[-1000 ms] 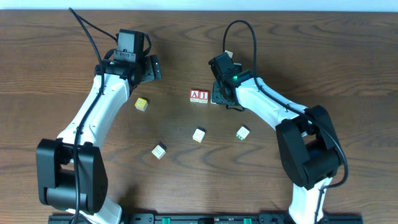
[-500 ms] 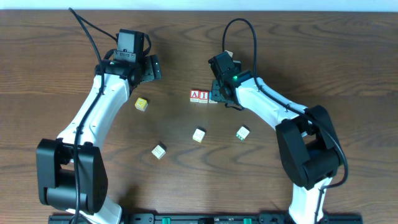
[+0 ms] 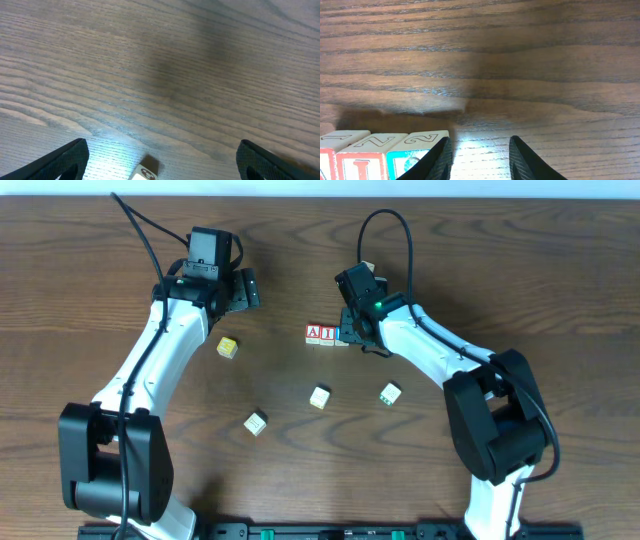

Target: Spell out Ai2

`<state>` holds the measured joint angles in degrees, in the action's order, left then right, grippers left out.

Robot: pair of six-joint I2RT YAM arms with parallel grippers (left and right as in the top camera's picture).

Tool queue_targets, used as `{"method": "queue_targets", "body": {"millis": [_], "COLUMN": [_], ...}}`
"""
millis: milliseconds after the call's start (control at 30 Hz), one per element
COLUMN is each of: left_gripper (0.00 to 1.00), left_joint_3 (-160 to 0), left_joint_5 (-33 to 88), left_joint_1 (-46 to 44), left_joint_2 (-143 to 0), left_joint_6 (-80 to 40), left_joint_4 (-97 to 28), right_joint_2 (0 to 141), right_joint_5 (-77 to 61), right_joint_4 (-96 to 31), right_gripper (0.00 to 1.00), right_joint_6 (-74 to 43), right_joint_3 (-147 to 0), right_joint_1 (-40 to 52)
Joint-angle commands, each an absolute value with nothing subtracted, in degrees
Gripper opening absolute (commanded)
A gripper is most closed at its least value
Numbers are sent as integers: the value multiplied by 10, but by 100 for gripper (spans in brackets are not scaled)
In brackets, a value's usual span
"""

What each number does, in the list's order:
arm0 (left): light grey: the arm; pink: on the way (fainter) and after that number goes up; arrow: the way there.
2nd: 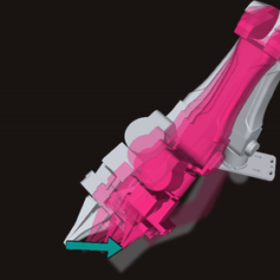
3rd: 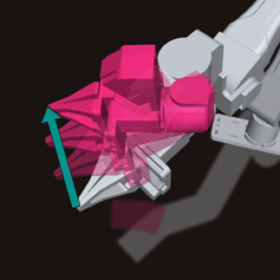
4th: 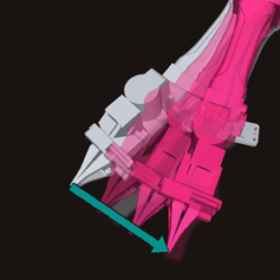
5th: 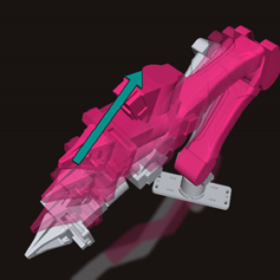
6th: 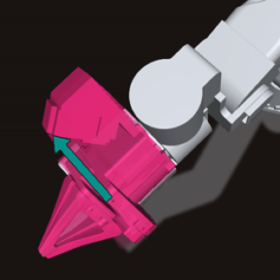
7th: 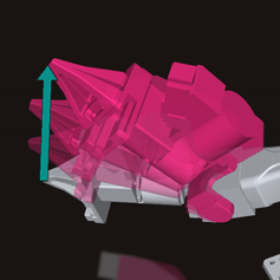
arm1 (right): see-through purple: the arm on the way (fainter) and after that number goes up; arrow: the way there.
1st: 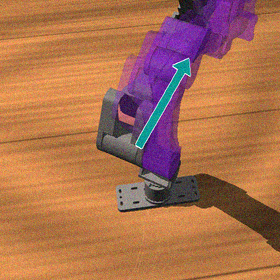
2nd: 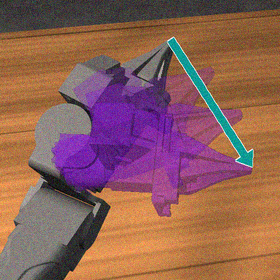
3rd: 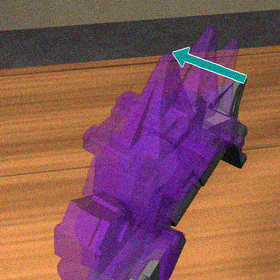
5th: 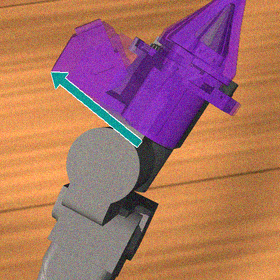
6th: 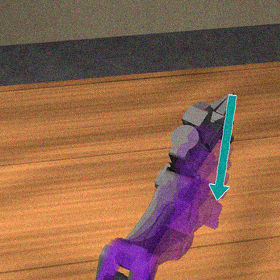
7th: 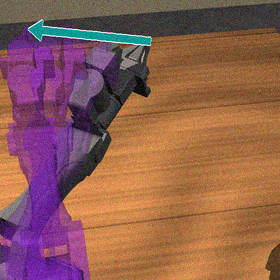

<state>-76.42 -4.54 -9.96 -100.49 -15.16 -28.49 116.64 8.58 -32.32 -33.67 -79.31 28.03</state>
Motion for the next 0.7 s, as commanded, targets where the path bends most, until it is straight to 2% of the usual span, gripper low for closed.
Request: {"method": "queue_targets", "body": {"millis": [0, 133, 400, 500, 667], "left_gripper": [95, 95, 95, 95, 96], "left_joint_3": [-772, -772, -772, -772, -772], "left_joint_5": [-53, -53, -53, -53, -53], "left_joint_1": [-98, -98, -98, -98, -98], "left_joint_2": [-1006, -1006, -1006, -1006, -1006], "left_joint_6": [-148, -148, -148, -148, -148], "left_joint_4": [-287, -287, -287, -287, -287], "right_joint_2": [1173, 1173, 1173, 1157, 1095], "right_joint_5": [84, 84, 117, 164, 208], "right_joint_4": [-323, -323, -326, -339, -368], "right_gripper": [38, 42, 41, 51, 50], "right_joint_6": [-332, -332, -332, -332, -331], "right_joint_3": [-790, -790, -790, -791, -790], "right_joint_1": [285, 285, 283, 270, 249]}}
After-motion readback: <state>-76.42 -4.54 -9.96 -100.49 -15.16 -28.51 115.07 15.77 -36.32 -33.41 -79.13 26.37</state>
